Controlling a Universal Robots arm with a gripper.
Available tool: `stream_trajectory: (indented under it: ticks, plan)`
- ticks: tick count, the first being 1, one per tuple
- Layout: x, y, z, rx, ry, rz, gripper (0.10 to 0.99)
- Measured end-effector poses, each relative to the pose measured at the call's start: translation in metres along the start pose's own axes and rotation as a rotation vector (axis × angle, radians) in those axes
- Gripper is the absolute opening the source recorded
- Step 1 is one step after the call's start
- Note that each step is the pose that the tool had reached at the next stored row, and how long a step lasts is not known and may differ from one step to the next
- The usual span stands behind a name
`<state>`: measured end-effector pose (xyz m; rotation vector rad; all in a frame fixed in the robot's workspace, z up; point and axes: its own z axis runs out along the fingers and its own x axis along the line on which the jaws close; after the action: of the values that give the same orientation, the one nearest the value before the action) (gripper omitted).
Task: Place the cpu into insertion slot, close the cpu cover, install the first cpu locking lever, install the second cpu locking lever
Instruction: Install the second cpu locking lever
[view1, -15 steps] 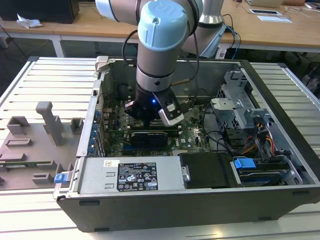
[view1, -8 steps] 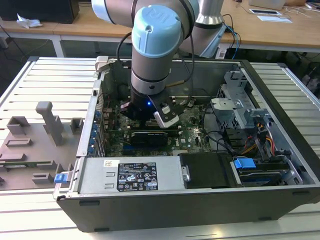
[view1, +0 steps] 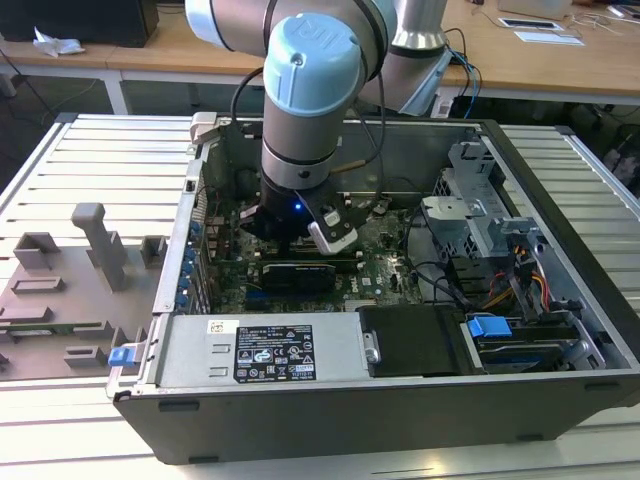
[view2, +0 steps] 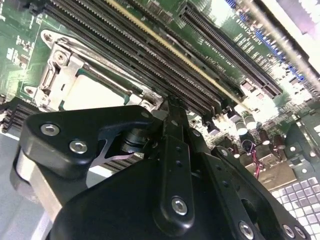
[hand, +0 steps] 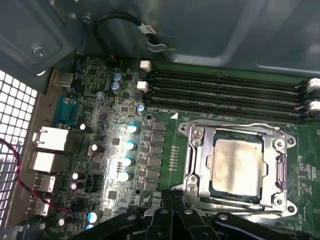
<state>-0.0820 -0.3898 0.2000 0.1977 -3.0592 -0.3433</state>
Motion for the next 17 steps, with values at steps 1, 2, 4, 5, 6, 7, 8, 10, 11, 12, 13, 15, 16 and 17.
stream_trajectory:
  ticks: [1, 2, 4, 5, 6, 7, 8, 10, 11, 12, 13, 15, 16, 17]
  plan:
    - [-0.0002, 0.0004, 0.0004, -0.001, -0.0007, -0.001, 0.106]
    - [-0.0002, 0.0004, 0.0006, -0.001, -0.0008, -0.003, 0.106]
    - [0.0001, 0.0007, -0.0009, 0.001, -0.0008, -0.007, 0.106]
    - [0.0003, 0.0010, -0.0021, 0.001, -0.0020, -0.007, 0.106]
    - [0.0004, 0.0013, -0.0033, 0.001, -0.0027, -0.008, 0.106]
    - [0.0005, 0.0015, -0.0048, 0.001, -0.0032, -0.008, 0.106]
    - [0.0007, 0.0000, -0.0054, 0.001, -0.0032, -0.008, 0.106]
    - [0.0010, -0.0032, -0.0062, 0.001, -0.0031, -0.008, 0.106]
    - [0.0012, -0.0040, -0.0064, 0.001, -0.0031, -0.008, 0.106]
    - [0.0013, -0.0050, -0.0066, 0.001, -0.0032, -0.008, 0.106]
    - [0.0014, -0.0058, -0.0068, 0.001, -0.0031, -0.008, 0.106]
    - [0.0015, -0.0066, -0.0069, 0.000, -0.0032, -0.008, 0.106]
    - [0.0014, -0.0069, -0.0061, 0.000, -0.0024, -0.008, 0.106]
    - [0.0013, -0.0066, -0.0056, 0.000, -0.0023, -0.009, 0.106]
